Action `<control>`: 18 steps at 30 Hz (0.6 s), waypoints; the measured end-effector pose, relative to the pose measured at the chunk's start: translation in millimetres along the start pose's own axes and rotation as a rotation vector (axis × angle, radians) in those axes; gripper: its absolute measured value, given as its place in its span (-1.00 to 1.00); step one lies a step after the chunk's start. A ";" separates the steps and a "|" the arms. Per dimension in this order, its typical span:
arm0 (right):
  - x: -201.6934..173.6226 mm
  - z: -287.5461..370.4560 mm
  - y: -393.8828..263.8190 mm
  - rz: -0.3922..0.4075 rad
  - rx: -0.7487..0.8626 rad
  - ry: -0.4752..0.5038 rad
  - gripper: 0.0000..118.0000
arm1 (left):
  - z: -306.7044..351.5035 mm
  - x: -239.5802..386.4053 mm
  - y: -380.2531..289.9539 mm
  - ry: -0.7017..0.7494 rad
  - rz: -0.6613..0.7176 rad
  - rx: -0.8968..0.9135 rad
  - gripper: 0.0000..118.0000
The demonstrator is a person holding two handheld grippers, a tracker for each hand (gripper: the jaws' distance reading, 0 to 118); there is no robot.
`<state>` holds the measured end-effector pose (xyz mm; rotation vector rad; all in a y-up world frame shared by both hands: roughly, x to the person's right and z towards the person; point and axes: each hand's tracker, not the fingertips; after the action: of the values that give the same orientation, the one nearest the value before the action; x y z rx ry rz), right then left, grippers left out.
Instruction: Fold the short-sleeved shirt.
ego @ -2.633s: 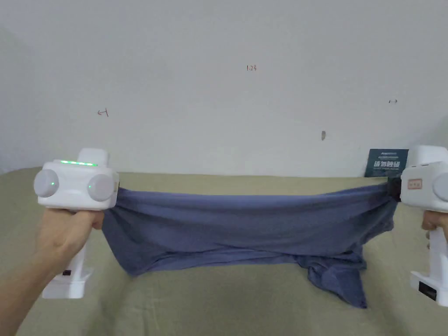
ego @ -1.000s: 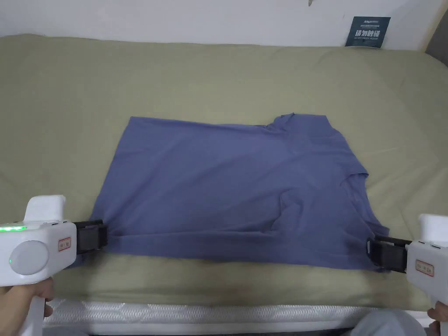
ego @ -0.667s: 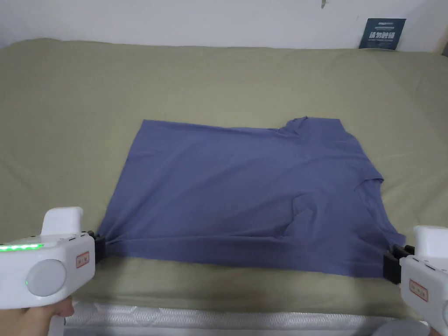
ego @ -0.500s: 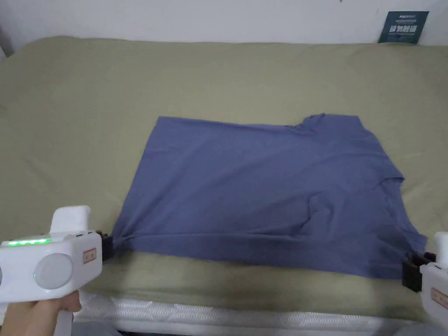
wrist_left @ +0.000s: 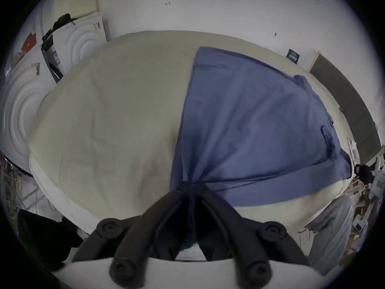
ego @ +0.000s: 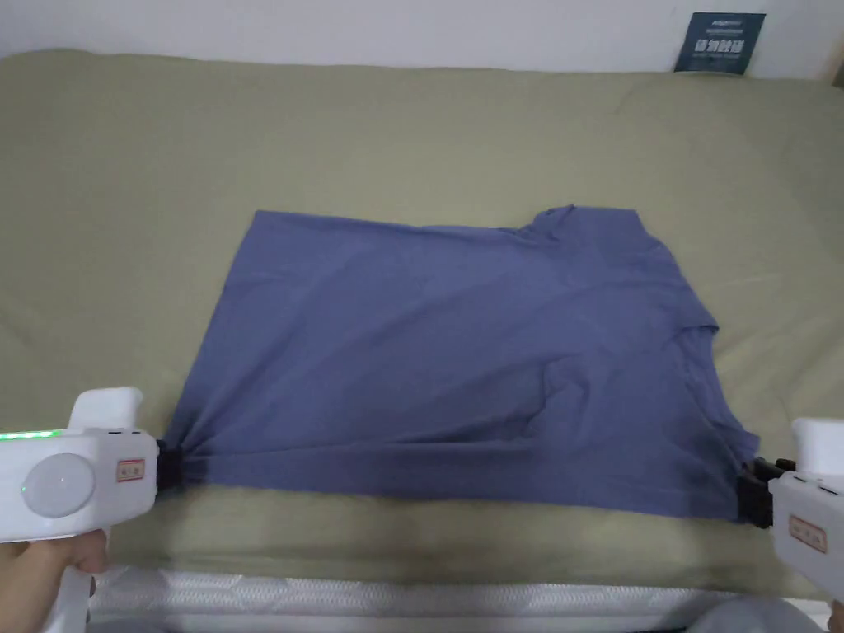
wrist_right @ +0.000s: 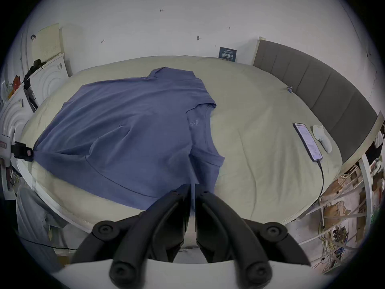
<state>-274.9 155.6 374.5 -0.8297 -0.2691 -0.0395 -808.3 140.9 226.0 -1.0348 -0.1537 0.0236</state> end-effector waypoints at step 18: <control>28.8 -24.2 35.6 -0.073 -0.072 0.070 -0.82 | 16.8 -4.5 36.5 0.023 -0.016 0.051 -0.89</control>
<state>-236.8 163.9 340.4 -0.8884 -0.2331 -0.1476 -813.1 173.5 202.6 -0.9831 -0.1394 0.0013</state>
